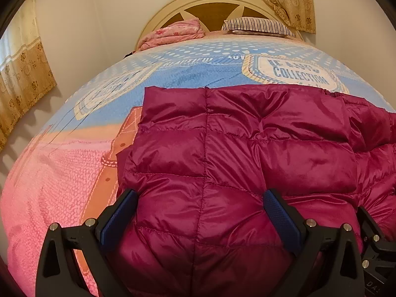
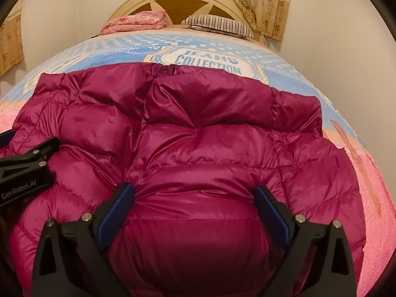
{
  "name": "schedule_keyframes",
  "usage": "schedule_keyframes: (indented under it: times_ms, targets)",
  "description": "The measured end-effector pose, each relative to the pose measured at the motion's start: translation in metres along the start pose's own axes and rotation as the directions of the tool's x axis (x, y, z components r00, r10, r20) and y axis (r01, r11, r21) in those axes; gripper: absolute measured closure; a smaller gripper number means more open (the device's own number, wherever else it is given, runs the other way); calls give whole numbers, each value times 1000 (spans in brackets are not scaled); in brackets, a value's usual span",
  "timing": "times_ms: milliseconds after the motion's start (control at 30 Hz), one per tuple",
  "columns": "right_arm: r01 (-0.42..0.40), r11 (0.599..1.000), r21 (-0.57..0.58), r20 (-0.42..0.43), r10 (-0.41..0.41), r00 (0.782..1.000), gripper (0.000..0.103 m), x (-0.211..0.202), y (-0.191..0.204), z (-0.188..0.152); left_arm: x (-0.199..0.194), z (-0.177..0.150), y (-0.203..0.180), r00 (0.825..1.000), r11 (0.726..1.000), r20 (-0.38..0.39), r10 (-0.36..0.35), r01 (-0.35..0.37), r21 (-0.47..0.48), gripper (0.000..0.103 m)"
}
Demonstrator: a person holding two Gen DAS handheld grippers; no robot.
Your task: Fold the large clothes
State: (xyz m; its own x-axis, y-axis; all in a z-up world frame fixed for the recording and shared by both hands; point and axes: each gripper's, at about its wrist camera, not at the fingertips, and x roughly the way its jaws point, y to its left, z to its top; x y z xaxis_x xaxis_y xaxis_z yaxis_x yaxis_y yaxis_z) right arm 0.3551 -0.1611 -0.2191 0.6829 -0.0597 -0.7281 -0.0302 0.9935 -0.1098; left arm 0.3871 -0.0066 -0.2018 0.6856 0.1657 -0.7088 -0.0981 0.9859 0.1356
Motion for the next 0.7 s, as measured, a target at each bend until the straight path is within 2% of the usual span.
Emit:
schedule_keyframes:
  times_ms: [133, 200, 300, 367, 433, 567, 700]
  targets:
    - [1, 1000, 2, -5, -1, 1000, 4, -2, -2, 1, -7, 3, 4, 999, 1000, -39, -28, 28, 11, 1]
    - [0, 1000, -3, 1, 0, 1000, 6, -16, -6, -2, -37, -2, 21, 999, 999, 7, -31, 31, -23, 1]
    - [-15, 999, 42, 93, 11, 996, 6, -65, -15, -14, -84, -21, 50, 995, 997, 86, -42, 48, -67, 1]
    - [-11, 999, 30, 117, 7, 993, 4, -84, -14, -25, -98, -35, 66, 994, 992, 93, -53, 63, -105, 1]
    - [-8, 1000, 2, 113, 8, 994, 4, -93, -8, -42, -96, -52, 77, 996, 988, 59, -61, 68, -141, 1]
    - [19, 999, -35, 77, -16, 997, 4, -79, 2, -64, -69, -72, 79, 996, 980, -38, -86, 77, -183, 1]
    - [48, 997, -57, 54, -45, 998, 4, -68, 2, -67, -57, -85, 79, 992, 971, -44, -121, 109, -212, 1]
